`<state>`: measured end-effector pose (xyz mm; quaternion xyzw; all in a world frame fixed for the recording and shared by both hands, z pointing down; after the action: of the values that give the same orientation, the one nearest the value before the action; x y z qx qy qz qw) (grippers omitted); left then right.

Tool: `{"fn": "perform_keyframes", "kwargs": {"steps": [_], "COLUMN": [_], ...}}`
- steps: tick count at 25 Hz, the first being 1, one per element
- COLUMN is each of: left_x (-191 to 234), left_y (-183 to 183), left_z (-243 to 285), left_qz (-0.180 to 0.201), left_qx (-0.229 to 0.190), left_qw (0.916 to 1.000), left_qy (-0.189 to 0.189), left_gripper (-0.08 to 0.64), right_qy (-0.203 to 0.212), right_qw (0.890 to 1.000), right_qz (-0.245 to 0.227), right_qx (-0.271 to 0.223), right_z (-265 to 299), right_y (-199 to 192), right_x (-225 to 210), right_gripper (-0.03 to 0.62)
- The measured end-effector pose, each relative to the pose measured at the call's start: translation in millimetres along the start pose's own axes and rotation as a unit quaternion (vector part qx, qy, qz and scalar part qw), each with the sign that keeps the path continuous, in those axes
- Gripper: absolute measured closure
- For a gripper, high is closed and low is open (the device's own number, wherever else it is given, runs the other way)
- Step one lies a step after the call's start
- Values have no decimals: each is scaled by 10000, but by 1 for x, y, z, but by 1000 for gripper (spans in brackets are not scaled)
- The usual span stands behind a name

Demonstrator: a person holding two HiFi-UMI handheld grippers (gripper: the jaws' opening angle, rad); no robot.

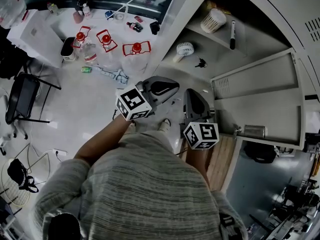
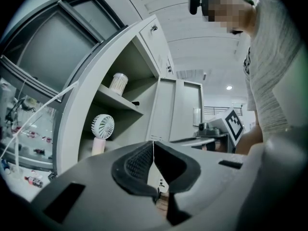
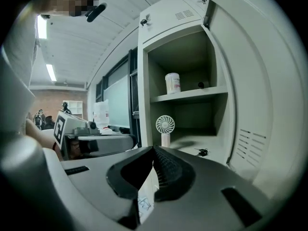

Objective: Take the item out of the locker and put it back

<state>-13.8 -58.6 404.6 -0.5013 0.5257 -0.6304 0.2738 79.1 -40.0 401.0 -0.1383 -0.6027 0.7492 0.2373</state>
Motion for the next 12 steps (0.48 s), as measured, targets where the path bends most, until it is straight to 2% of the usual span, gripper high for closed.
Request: {"fn": "perform_keyframes", "kwargs": {"steps": [12], "left_x": [-13], "left_y": [-9], "left_z": [-2], "left_qz": [-46], "left_qx": [83], "left_qw": [9999], "left_qy": [-135], "left_gripper": [551], "right_qy": [206], "right_qw": [9995], "right_qz": [25], "right_qx": [224], "right_z": [-10], "right_y": [-15], "right_x": [20], "right_gripper": [568]}}
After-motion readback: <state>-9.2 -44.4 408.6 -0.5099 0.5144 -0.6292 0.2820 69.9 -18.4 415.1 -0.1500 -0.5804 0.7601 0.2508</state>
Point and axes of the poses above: the fingertips, and each gripper's own axes: z forward along the fingers, x to its left, y out of its top, the point moved 4 cm from there along -z, backward along the fingers, and after that the axes turned 9 degrees about -z, right-handed, at the moved point
